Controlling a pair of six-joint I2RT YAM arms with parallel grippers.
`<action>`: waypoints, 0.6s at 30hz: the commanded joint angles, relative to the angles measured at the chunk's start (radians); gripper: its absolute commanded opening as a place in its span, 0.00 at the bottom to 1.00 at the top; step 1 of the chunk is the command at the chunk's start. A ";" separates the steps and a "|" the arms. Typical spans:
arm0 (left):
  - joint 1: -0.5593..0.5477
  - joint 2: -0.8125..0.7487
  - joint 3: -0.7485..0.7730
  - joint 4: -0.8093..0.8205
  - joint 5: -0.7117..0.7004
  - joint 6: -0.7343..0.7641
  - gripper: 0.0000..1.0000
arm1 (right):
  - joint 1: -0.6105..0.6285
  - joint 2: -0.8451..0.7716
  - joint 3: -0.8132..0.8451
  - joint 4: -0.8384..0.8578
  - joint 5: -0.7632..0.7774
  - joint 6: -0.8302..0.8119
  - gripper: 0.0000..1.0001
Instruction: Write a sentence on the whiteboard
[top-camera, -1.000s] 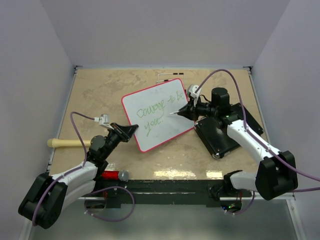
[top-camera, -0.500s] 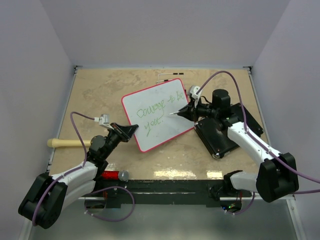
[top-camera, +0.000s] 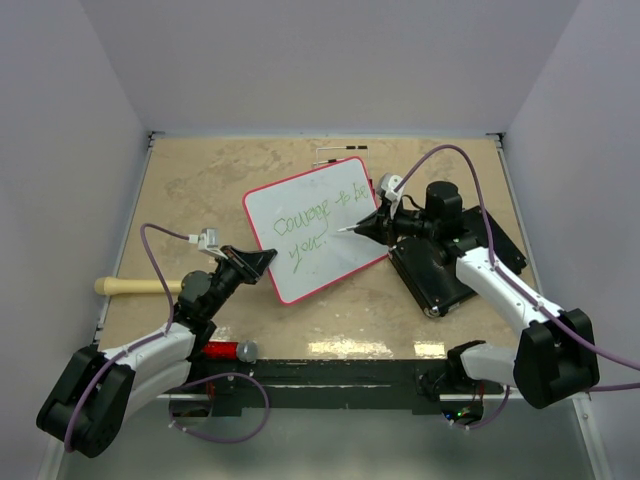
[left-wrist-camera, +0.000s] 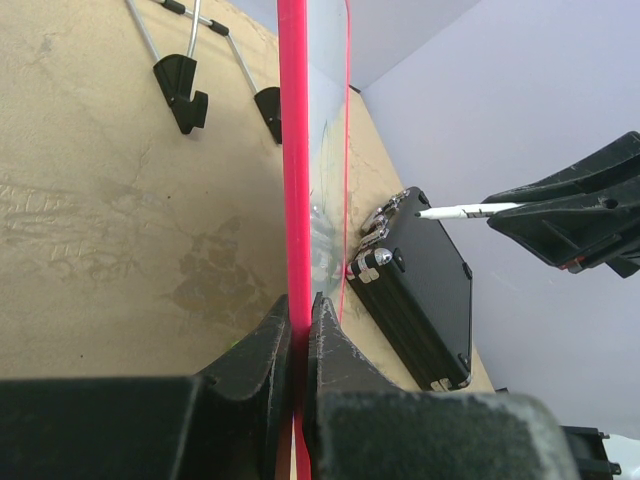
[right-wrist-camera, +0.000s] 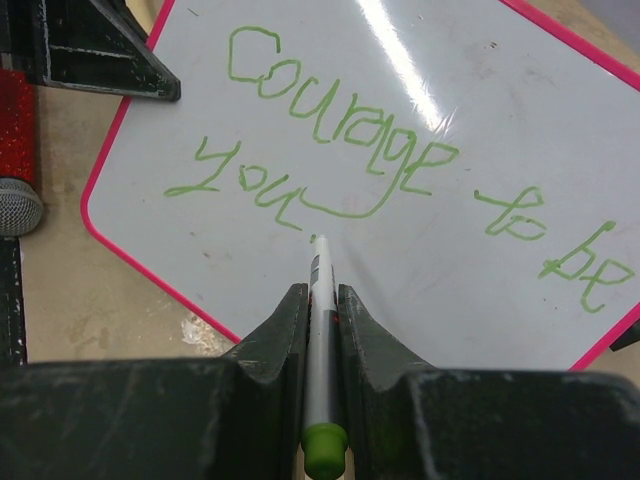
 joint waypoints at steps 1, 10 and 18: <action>-0.010 0.000 -0.051 0.029 0.071 0.078 0.00 | 0.003 -0.032 0.019 0.028 0.020 0.012 0.00; -0.010 -0.013 -0.051 0.017 0.072 0.080 0.00 | 0.003 -0.002 0.066 -0.006 0.168 0.030 0.00; -0.010 -0.002 -0.051 0.029 0.082 0.080 0.00 | 0.025 0.091 0.085 0.023 0.179 0.064 0.00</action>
